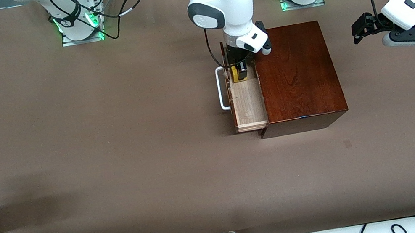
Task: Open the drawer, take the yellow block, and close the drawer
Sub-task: 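Close the right gripper on the yellow cube, then lift the cube out with the right gripper while the left gripper reaches the box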
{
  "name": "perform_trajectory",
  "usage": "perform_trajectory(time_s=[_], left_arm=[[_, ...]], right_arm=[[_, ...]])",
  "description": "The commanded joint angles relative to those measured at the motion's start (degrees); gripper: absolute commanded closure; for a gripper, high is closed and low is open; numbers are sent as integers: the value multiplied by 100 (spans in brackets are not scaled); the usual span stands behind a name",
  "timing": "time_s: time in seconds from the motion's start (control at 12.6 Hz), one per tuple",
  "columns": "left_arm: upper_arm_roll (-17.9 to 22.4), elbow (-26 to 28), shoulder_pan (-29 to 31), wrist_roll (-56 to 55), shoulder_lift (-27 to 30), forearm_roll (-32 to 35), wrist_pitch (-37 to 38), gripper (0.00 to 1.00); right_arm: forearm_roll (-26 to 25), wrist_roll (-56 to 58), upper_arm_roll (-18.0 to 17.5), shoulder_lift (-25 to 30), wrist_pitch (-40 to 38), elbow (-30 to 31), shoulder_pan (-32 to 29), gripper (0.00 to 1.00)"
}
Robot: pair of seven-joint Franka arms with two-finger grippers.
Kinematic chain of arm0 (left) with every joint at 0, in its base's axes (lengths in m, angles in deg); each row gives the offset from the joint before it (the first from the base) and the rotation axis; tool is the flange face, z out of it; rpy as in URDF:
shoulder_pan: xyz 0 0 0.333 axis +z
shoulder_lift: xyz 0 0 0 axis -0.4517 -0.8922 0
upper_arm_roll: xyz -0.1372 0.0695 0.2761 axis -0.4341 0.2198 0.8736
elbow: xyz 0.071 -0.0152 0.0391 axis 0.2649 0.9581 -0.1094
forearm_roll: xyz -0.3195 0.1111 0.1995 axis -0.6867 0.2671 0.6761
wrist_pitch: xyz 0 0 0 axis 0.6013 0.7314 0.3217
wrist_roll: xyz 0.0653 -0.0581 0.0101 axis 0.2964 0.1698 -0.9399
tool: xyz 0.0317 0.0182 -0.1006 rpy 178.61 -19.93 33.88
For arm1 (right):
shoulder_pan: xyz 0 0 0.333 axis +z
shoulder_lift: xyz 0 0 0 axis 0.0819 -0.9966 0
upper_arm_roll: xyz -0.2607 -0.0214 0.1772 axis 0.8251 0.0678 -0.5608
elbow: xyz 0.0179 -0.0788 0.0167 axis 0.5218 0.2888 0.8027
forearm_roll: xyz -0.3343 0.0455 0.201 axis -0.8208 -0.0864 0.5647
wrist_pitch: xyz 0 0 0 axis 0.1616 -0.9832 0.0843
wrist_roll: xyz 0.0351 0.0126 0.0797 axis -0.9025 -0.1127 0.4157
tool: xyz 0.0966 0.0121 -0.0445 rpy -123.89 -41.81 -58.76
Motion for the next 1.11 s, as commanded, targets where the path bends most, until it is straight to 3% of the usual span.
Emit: perform_trajectory(time_s=[0.0, 0.24, 0.47, 0.71, 1.03], left_arm=[[32, -29, -24, 122, 5, -103, 11, 0], [41, -29, -24, 122, -3, -103, 11, 0], [32, -29, -24, 122, -3, -103, 11, 0], [41, -29, -24, 122, 5, -103, 19, 0], [32, -37, -24, 122, -3, -103, 45, 0]], right_arm=[[-1, -178, -42, 14, -446, -297, 11, 79], [262, -268, -51, 49, -1245, -895, -42, 82], [753, -417, -7, 435, -1546, -975, -286, 84], [931, -408, -33, 839, -1590, -966, -936, 83], [1193, -382, 19, 1270, -2212, -940, -1928, 83]])
